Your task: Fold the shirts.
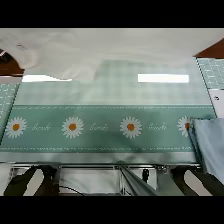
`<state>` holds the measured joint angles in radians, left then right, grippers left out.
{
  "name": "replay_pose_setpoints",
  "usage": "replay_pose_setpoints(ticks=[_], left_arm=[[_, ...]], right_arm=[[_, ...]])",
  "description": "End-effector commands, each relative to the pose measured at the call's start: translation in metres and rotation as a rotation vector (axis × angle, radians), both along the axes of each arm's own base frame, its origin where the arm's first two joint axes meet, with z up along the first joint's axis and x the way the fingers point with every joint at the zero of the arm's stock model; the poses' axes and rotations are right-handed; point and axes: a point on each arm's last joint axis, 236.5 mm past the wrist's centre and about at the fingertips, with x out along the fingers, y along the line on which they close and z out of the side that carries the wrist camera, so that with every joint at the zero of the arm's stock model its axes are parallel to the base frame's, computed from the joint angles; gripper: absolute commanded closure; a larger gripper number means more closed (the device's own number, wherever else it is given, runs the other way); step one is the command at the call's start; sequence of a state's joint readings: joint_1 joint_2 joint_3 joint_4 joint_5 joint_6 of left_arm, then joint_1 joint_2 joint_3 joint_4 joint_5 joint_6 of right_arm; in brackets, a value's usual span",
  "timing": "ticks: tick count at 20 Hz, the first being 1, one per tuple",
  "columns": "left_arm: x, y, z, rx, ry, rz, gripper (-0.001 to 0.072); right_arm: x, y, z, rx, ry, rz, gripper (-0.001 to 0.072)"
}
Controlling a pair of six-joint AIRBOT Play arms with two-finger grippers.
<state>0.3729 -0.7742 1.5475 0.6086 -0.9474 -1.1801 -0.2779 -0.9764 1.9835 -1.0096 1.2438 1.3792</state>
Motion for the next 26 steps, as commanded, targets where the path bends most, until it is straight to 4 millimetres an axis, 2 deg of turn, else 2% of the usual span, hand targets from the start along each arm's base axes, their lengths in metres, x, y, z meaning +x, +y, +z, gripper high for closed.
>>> replay_pose_setpoints(ticks=[1,4,7,9,11,13,16,19,21,23,26], left_arm=[[-0.066,0.021,0.059,0.178,-0.161,0.247,0.0688],[-0.121,0.031,0.07,0.26,-0.216,0.4,0.0688],[-0.161,0.03,0.07,0.302,-0.239,0.466,0.0688],[-0.168,0.028,0.063,0.306,-0.214,0.468,0.0688],[-0.159,0.032,0.049,0.306,-0.173,0.468,0.0688],[-0.133,0.039,0.015,0.264,-0.062,0.439,0.0688],[-0.073,0.04,-0.082,0.18,0.195,0.313,0.0687],[-0.01,0.043,-0.173,0.011,0.35,0.218,0.0688],[0.031,0.056,-0.229,-0.077,0.436,0.232,0.0687],[0.071,0.056,-0.28,-0.108,0.531,0.224,0.0688],[0.137,0.043,-0.334,-0.145,0.597,0.222,0.0688]], right_arm=[[-0.084,-0.003,0.053,-0.093,-0.184,-0.121,0.069],[-0.122,0.004,0.05,-0.105,-0.177,-0.136,0.069],[-0.134,0.008,0.017,-0.112,-0.041,-0.123,0.069],[-0.127,0.005,-0.01,-0.106,0.062,-0.116,0.069],[-0.112,0.002,-0.037,-0.088,0.153,-0.106,0.069],[-0.093,0.003,-0.073,-0.055,0.26,-0.074,0.069],[-0.059,0.007,-0.138,0.014,0.415,-0.009,0.069],[-0.017,0.019,-0.209,0.129,0.539,0.088,0.069],[0.016,0.011,-0.258,0.187,0.622,0.082,0.069],[0.059,-0.004,-0.298,0.229,0.674,0.047,0.069],[0.126,-0.013,-0.345,0.364,0.683,0.036,0.069]])
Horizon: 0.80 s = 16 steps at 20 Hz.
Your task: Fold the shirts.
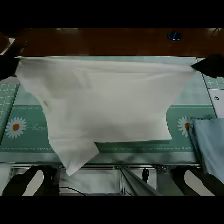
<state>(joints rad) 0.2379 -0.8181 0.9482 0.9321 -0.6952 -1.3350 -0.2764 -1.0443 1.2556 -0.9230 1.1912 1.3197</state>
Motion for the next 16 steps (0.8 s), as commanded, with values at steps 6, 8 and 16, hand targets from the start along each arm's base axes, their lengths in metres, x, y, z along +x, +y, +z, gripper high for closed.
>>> replay_pose_setpoints(ticks=[6,8,16], left_arm=[[0.156,-0.052,-0.141,-0.24,0.189,0.01,0.0687],[0.173,-0.059,-0.159,-0.288,0.216,0.018,0.0687],[0.171,-0.064,-0.195,-0.4,0.37,-0.007,0.0687]], right_arm=[[0.154,-0.012,-0.125,0.322,0.13,-0.087,0.069],[0.172,-0.016,-0.141,0.362,0.167,-0.118,0.069],[0.178,-0.001,-0.172,0.385,0.252,-0.097,0.069]])
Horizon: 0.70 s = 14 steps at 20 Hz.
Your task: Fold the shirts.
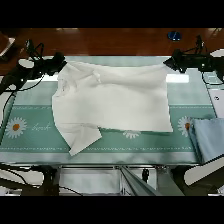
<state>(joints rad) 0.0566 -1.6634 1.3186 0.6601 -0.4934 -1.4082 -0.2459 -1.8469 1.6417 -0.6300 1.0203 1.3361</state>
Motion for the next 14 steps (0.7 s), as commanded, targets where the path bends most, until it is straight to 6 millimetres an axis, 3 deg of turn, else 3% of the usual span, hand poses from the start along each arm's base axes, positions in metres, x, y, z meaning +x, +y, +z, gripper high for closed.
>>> replay_pose_setpoints(ticks=[1,4,6,10,14], left_arm=[[-0.01,-0.002,-0.005,-0.049,0.069,-0.08,0.0687],[-0.026,0.001,0.013,-0.022,0.07,-0.25,0.0687],[-0.041,0.004,0.013,-0.018,0.101,-0.327,0.0687],[-0.09,0.022,-0.028,0.144,0.288,-0.479,0.0687],[-0.112,0.027,-0.044,0.183,0.38,-0.542,0.0687]], right_arm=[[-0.008,0.001,-0.006,0.031,0.048,0.031,0.069],[-0.028,-0.004,0.002,0.063,0.091,0.105,0.069],[-0.049,-0.004,0.001,0.076,0.139,0.173,0.069],[-0.101,-0.012,-0.03,-0.046,0.32,0.321,0.069],[-0.127,-0.033,-0.053,-0.174,0.467,0.332,0.069]])
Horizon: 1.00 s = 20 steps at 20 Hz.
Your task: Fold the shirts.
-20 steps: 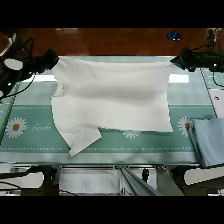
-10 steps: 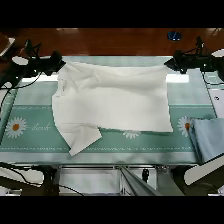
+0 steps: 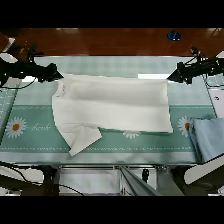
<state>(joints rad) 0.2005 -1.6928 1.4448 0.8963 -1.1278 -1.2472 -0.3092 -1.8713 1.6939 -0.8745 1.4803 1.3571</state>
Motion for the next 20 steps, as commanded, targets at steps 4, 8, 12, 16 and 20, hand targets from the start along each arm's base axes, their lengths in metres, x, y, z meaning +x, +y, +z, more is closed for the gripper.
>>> replay_pose_setpoints(ticks=[4,8,12,16,20], left_arm=[[-0.035,-0.004,-0.036,0.041,0.157,-0.115,0.0687],[-0.044,-0.023,-0.055,0.026,0.219,-0.157,0.0682],[-0.066,-0.015,-0.049,0.031,0.329,-0.172,0.0196],[-0.094,0.02,-0.015,0.01,0.387,-0.124,0.0195],[-0.15,0.05,-0.004,-0.001,0.357,-0.029,0.0195]], right_arm=[[-0.028,-0.001,-0.026,-0.124,0.124,0.07,0.069],[-0.028,0.011,-0.043,-0.145,0.13,0.064,0.0683],[-0.041,0.009,-0.036,-0.141,0.188,0.057,0.0299],[-0.057,-0.048,0.01,-0.274,0.147,-0.022,0.0299],[-0.098,-0.103,0.045,-0.412,0.029,-0.215,0.0299]])
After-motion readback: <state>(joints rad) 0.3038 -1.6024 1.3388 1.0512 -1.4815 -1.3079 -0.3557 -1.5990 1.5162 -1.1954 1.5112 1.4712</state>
